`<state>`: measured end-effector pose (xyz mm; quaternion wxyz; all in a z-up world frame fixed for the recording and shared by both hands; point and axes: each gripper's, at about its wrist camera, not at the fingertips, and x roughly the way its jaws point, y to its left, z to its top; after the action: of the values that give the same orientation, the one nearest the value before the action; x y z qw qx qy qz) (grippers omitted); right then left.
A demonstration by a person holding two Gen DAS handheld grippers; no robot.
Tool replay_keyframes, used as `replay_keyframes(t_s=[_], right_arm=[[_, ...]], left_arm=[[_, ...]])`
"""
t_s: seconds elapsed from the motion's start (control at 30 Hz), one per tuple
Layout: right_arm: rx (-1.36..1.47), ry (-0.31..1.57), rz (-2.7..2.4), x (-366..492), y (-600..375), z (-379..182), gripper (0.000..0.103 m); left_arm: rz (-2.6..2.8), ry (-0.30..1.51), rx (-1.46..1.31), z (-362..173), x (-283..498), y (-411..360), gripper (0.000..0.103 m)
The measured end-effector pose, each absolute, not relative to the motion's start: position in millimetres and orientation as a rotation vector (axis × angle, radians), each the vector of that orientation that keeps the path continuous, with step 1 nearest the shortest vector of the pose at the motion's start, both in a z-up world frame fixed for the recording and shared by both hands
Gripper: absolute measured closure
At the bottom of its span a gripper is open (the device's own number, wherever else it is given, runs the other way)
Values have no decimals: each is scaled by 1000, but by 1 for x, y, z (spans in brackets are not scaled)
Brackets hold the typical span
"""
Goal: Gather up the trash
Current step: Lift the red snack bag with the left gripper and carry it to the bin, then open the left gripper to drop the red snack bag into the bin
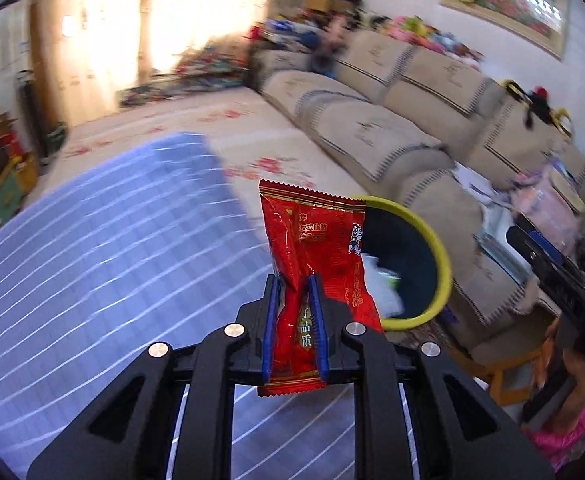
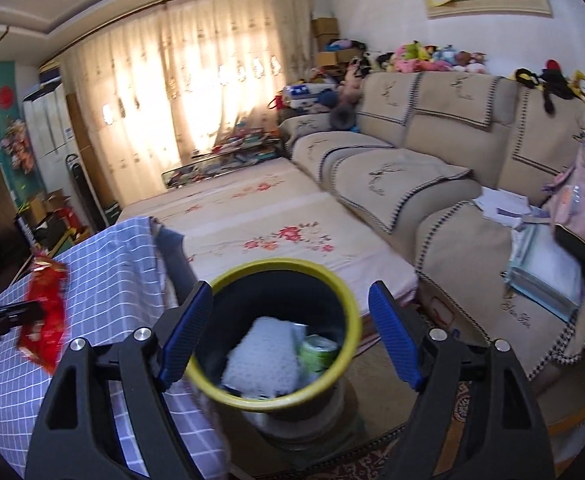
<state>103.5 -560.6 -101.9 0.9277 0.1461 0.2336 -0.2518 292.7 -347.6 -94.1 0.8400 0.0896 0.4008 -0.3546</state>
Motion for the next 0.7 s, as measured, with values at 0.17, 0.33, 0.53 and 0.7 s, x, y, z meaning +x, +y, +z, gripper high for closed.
replay_keyframes(t_s=[0.17,0.33,0.53,0.7], right_arm=[[306,470,-559,84,-576,-102,25],[323,483,-592,74,-588,-106,25],[325,489,-594,73,-591,-107,25],[313,492,-590,74,-587,-103,25]], left_arm=[[-832,952,221,-122,312,-430,86],[-845,1032,234,-151,333,-484,86],[-833,1094,284,-184,345,-529,85],[-796,1119,302,-206,354,-551,67]])
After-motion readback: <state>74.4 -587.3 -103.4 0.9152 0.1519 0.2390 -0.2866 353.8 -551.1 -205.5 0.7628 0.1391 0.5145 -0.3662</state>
